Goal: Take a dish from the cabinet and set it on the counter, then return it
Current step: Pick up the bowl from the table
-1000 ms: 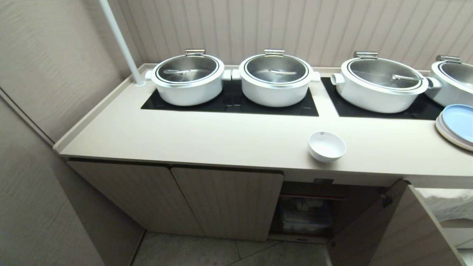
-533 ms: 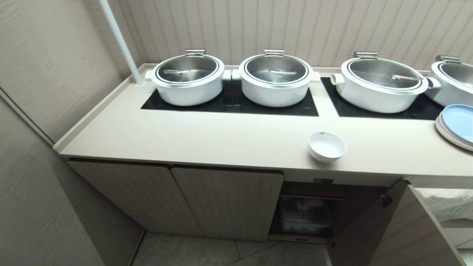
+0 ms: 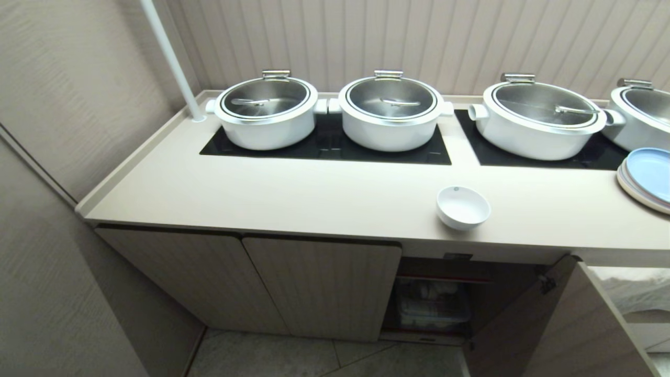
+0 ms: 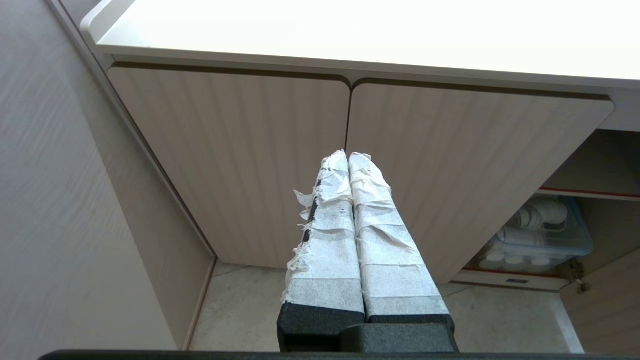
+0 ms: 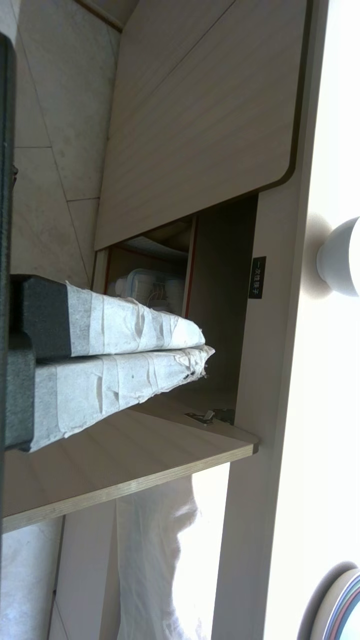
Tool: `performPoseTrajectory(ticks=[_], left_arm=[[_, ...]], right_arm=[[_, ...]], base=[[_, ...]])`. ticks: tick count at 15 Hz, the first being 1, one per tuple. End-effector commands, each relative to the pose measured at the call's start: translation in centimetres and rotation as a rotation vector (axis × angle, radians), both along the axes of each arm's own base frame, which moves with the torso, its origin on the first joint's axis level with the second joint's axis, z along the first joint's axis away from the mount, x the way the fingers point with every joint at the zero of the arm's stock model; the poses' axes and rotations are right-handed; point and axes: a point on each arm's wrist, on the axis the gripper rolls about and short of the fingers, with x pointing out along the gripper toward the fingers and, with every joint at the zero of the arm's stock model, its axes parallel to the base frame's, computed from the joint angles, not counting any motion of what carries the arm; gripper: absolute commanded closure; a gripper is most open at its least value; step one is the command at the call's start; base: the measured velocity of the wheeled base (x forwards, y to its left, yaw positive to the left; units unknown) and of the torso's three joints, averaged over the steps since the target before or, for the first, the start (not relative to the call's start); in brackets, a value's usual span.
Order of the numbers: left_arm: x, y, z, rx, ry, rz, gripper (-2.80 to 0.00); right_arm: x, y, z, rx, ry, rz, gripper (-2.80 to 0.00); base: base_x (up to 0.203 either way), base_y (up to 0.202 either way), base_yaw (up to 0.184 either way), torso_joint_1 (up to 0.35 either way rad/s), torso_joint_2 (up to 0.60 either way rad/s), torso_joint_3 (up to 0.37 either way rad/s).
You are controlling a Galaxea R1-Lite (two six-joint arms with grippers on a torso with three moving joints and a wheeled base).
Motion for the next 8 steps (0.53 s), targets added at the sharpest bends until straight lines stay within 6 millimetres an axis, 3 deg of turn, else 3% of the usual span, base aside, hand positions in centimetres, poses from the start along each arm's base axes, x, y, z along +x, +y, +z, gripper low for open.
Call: performPoseTrajectory(ticks=[1,8], left_arm=[[-0.01,0.00,0.01,-0.001,-0.001,0.002,0.00],[0.00,0.00,-0.02,-0.001,0.000,0.002,0.00]], right_arm=[[0.01,0.00,0.00,-0.001,0.001,0.000,0.00],[0.01,0.00,0.00,-0.001,0.001,0.000,0.00]], base=[[0.000,0.000,0.000,0.000,0.00,0.000],[0.000,0.000,0.000,0.000,0.00,0.000]])
